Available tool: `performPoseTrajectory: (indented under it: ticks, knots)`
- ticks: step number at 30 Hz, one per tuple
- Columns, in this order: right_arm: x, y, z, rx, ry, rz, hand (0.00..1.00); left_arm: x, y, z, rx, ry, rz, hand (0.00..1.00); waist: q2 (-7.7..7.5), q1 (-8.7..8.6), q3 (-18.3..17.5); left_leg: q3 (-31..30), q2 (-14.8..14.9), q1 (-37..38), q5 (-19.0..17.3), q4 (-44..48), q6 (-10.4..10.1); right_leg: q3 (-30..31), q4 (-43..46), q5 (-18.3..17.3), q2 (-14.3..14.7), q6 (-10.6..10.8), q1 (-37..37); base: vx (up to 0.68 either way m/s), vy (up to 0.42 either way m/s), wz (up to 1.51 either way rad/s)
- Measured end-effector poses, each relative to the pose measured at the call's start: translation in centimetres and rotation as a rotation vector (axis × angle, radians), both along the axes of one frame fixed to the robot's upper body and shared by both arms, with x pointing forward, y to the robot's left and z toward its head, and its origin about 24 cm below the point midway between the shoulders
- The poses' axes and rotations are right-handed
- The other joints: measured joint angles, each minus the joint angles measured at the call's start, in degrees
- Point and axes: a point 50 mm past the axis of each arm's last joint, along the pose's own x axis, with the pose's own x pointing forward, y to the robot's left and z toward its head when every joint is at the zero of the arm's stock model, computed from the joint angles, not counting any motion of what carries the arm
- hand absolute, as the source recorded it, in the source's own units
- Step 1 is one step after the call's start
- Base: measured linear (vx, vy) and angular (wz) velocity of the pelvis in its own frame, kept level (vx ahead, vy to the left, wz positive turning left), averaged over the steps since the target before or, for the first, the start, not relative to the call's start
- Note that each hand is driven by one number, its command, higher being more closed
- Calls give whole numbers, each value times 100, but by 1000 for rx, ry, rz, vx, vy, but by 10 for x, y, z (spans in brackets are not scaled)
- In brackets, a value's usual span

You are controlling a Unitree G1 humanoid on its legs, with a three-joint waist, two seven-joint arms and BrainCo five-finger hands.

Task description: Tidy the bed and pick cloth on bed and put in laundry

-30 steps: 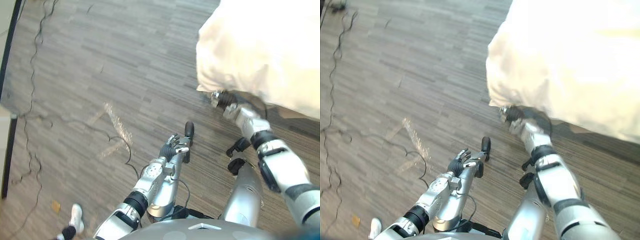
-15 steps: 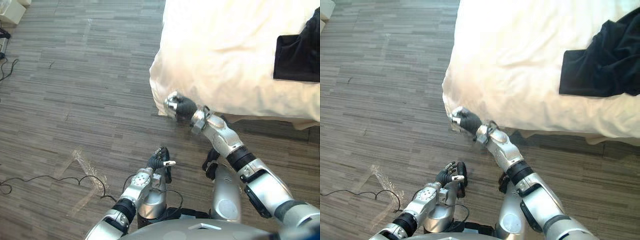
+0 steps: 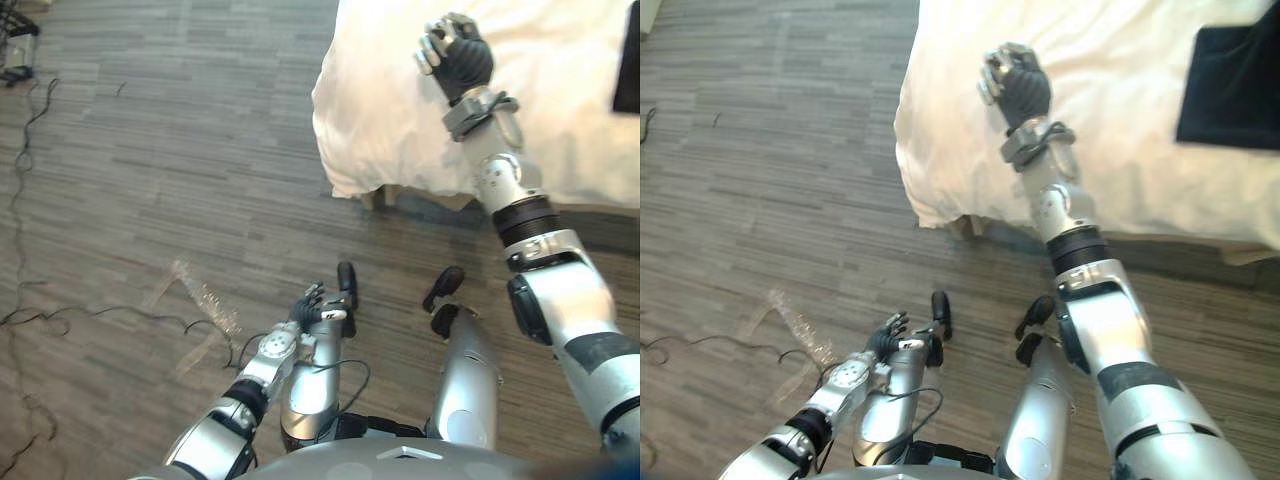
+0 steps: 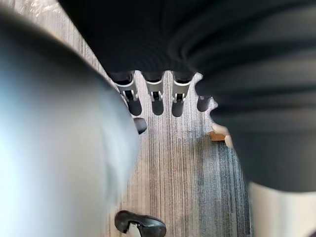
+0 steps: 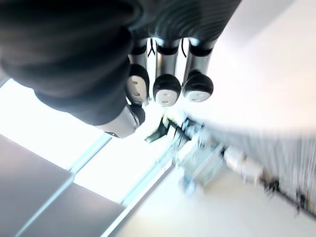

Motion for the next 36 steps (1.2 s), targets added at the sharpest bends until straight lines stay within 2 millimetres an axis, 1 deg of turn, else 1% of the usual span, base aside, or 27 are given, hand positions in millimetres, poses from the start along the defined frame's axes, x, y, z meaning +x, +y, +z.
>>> performPoseTrajectory:
  ticks: [2,5,7,10,11,12,14,15,16,17,18,19,20,21,22,23,24,25,27,28,29,30,31,32,33,34,36]
  knots:
    - [-1,0,8,10,-30,-5,100,2,-5,3,-13,-8,-6,0,2,-16,-1,41,30,-80,-20,72,8,66,37,-5,-2,4,-112,7,-2,-13]
    - [-1,-14,6,53,-26,-59,100,2,-15,6,-46,-21,-11,0,2,-59,-1,125,94,-85,-100,152,25,99,31,-47,25,16,-120,6,-3,-10]
    - [-1,-18,1,62,-19,-72,100,-1,-17,6,-64,-25,-5,0,2,-178,-1,188,120,-58,-124,153,44,164,-12,-25,47,48,-116,15,14,-18]
    - [-8,-36,-23,128,2,-107,100,-4,-13,5,-79,-27,26,0,0,-310,-1,350,193,89,-181,159,55,252,-204,52,154,137,9,58,37,-31]
    - [-15,-48,-40,162,17,-136,100,-7,-8,3,-84,-17,53,0,-5,-364,-1,399,242,230,-251,187,46,270,-283,66,213,152,167,83,39,-22]
    - [-19,-55,-50,180,29,-151,100,-8,-5,2,-87,-13,68,0,-14,-392,3,431,277,306,-298,217,39,276,-319,69,249,155,262,72,30,-34]
    - [-39,-82,-98,268,105,-224,100,-13,8,-2,-89,5,125,0,-141,-587,-15,550,380,620,-474,281,15,350,-456,82,361,176,597,99,41,-36]
    - [-44,-91,-112,299,140,-257,100,-14,11,-2,-87,4,135,0,-189,-638,-9,580,396,696,-506,297,0,377,-490,87,388,185,670,125,58,-38]
    - [-61,-113,-146,360,231,-348,100,-15,15,-3,-75,9,140,0,-263,-671,-19,645,456,804,-591,345,-38,421,-594,108,471,217,793,112,57,-36]
    - [-84,-132,-181,411,318,-434,0,-15,20,-4,-63,19,147,0,-347,-753,-2,674,494,911,-678,364,-52,441,-724,136,547,254,935,112,62,-32]
    - [-95,-137,-198,429,366,-468,0,-17,24,-6,-53,28,152,0,-396,-812,-7,679,496,953,-716,358,-73,444,-789,150,579,269,1002,135,64,-32]
    - [-116,-143,-228,457,454,-523,0,-24,34,-11,-34,55,165,0,-539,-975,3,754,551,1126,-773,352,-88,490,-909,190,669,285,1174,163,64,-48]
    - [-136,-149,-248,467,514,-569,0,-31,42,-17,-53,102,183,0,-671,-1074,9,846,600,1348,-867,352,-119,569,-1053,251,763,266,1374,173,64,-53]
    - [-146,-151,-257,471,542,-590,0,-35,44,-19,-78,128,194,0,-720,-1126,2,891,621,1469,-901,355,-133,600,-1102,289,800,236,1487,176,73,-49]
    - [-161,-154,-270,475,580,-613,0,-39,46,-22,-167,178,230,0,-766,-1162,-7,963,672,1672,-964,354,-146,644,-1175,307,857,233,1676,158,80,-31]
    - [-185,-156,-289,453,638,-639,0,-42,47,-25,-261,223,260,0,-841,-1206,-36,962,687,1903,-1020,352,-194,673,-1248,316,898,239,1916,181,89,-22]
    - [-204,-151,-304,406,689,-623,0,-45,50,-26,-305,241,268,0,-935,-1269,-116,972,692,2065,-1035,306,-205,667,-1316,315,905,241,2087,134,63,-12]
    - [-214,-147,-312,388,719,-611,0,-46,52,-26,-312,240,269,0,-999,-1278,-171,993,691,2146,-1037,259,-208,676,-1366,323,915,253,2156,117,49,-7]
    - [-242,-119,-343,303,867,-536,0,-57,61,-31,-300,258,287,0,-1251,-1281,-572,1210,688,2346,-1038,79,-214,759,-1572,366,975,319,2278,106,41,-23]
    - [-248,-110,-351,269,911,-512,0,-62,63,-33,-292,268,292,0,-1312,-1285,-663,1295,693,2457,-1041,19,-218,778,-1629,372,993,332,2345,94,39,-34]
    - [-258,-94,-363,183,992,-464,0,-71,64,-38,-288,292,304,0,-1382,-1283,-844,1444,702,2643,-1039,-140,-222,712,-1672,166,972,342,2423,73,47,-61]
    - [-265,-82,-373,91,1061,-414,0,-78,65,-41,-271,309,309,0,-1410,-1232,-999,1744,679,2909,-1021,-332,-248,150,-1454,-14,761,282,2473,81,63,-81]
    - [-267,-75,-377,35,1094,-380,0,-85,67,-44,-254,325,316,0,-1402,-1206,-1075,1917,696,3051,-1014,-404,-269,-145,-1388,-36,663,245,2531,101,82,-122]
    - [-271,-64,-385,-66,1147,-321,0,-96,71,-49,-179,353,323,0,-1393,-1190,-1233,2245,746,3325,-1013,-516,-345,-701,-1375,-42,517,190,2676,153,80,-142]
    - [-277,-57,-392,-135,1195,-281,0,-100,75,-52,-102,371,323,0,-1355,-1143,-1331,2588,775,3603,-984,-613,-424,-1245,-1372,155,413,-8,2825,185,65,-138]
    - [-279,-55,-394,-161,1213,-271,0,-102,77,-54,-51,379,315,0,-1351,-1137,-1370,2746,799,3714,-965,-651,-461,-1279,-1375,197,451,43,2838,176,26,-105]
    - [-286,-56,-399,-205,1261,-284,0,-105,76,-58,63,406,275,0,-1226,-1279,-1440,3013,861,3897,-887,-773,-591,-1350,-1352,184,610,-29,2842,95,-28,-61]
